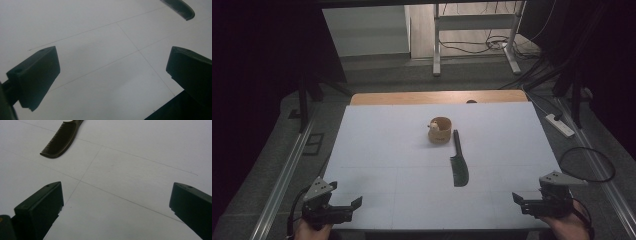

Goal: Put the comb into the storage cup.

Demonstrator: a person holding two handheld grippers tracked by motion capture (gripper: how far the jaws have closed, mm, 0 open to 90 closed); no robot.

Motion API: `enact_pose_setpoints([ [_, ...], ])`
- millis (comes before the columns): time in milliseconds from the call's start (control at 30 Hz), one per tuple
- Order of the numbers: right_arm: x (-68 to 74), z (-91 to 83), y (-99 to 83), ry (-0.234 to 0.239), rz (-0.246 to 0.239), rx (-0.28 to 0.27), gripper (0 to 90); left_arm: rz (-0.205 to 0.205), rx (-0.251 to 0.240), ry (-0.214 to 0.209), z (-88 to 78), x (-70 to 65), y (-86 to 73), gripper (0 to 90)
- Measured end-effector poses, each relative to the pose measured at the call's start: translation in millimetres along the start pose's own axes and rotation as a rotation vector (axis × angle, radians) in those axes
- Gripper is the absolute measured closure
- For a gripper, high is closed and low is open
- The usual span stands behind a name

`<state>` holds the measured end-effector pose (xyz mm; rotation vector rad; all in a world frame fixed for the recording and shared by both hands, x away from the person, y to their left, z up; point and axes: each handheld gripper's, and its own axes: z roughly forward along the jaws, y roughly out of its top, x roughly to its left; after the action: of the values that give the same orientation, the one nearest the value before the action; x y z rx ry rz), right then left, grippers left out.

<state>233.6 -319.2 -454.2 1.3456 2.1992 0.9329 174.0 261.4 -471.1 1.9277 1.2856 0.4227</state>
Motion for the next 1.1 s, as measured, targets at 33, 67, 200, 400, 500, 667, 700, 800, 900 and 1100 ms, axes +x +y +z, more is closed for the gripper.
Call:
enact_pose_setpoints([
  [33, -0.3, 0.0, 0.0, 0.003, 0.004, -0.003, 0.0, -0.003, -0.001, 0.000, 0.0, 0.2, -0.2, 0.0],
  [67, -0.6, -0.2, 0.0, 0.005, 0.006, -0.004, 0.0, -0.006, -0.002, -0.002, -0.2, 0.7, -0.3, 0.0],
  [200, 0.1, 0.5, 0.5, 0.009, -0.002, 0.001, 0.0, -0.020, 0.000, -0.012, 0.2, 2.8, -0.3, 0.0],
  [400, 0.2, 0.5, 0.3, 0.009, -0.004, -0.001, 0.0, -0.021, 0.002, -0.018, 0.0, 2.8, -0.3, 0.0],
  [500, 0.6, 0.7, 0.4, 0.006, -0.007, 0.002, 0.0, -0.018, 0.004, -0.015, 0.2, 2.2, -0.1, 0.0],
  [667, 0.2, 1.4, 0.8, 0.006, -0.003, 0.007, 0.0, -0.028, -0.005, -0.013, -1.0, 3.5, -0.6, 0.0],
  [700, 0.1, 1.6, 1.0, 0.008, -0.003, 0.009, 0.0, -0.033, -0.010, -0.016, -1.2, 3.8, -0.9, 0.0],
  [800, 0.5, 1.6, 1.3, 0.014, -0.009, 0.010, 0.0, -0.034, -0.012, -0.012, -1.9, 3.8, -1.1, 0.0],
  [900, 1.0, 1.6, 1.5, 0.020, -0.015, 0.011, 0.0, -0.031, -0.011, -0.007, -1.9, 3.2, -1.0, 0.0],
  [1100, 3.3, 2.7, 4.5, 0.043, -0.039, 0.010, 0.0, -0.025, -0.006, 0.001, -1.5, 2.4, -1.0, 0.0],
])
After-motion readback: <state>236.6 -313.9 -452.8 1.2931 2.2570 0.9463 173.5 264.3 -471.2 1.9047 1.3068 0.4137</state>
